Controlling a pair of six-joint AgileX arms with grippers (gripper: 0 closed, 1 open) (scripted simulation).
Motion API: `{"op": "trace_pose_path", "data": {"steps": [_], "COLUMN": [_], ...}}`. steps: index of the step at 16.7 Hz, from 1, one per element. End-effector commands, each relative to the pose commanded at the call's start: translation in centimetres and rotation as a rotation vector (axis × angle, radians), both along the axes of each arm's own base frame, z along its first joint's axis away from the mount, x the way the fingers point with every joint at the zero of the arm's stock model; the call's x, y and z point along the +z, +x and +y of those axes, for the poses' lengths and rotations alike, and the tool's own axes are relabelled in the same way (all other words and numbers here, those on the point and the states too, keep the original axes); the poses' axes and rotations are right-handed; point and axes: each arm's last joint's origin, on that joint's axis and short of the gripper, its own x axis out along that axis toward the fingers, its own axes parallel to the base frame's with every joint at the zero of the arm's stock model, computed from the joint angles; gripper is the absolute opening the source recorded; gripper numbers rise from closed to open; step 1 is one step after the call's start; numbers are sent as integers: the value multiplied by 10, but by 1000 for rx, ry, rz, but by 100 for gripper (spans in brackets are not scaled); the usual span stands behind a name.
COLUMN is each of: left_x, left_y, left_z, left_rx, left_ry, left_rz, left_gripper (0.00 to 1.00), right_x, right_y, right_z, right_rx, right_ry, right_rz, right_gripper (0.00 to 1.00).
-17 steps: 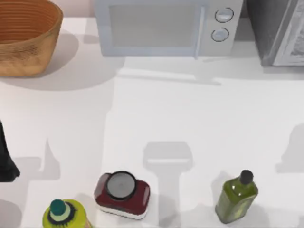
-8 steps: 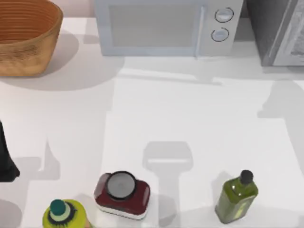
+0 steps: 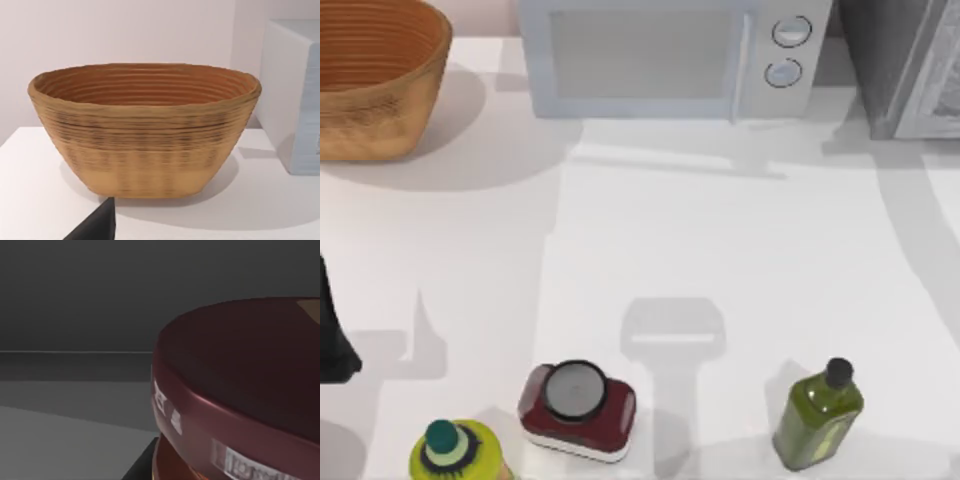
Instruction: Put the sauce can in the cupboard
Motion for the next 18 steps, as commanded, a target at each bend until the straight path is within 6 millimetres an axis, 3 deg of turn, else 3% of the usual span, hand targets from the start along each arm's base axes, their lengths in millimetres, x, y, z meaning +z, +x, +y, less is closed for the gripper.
{"op": "trace_pose_path", "data": {"steps": [4,12,15,18], "left_x": [0,0,0,0], "left_y": [0,0,0,0], "left_z": [0,0,0,0], "left_rx": [0,0,0,0], "left_ry": [0,0,0,0], "left_rz": [0,0,0,0], "left_gripper": [100,100,100,100], "right_x": [22,26,30,24], "right_y": [21,28,54,104], "right_z": [9,12,13,13], "right_rx": [7,20,21,6], "right_ry": [9,14,13,9], "right_rz": [-12,-17,-26,-16], "right_gripper": [0,0,0,0]}}
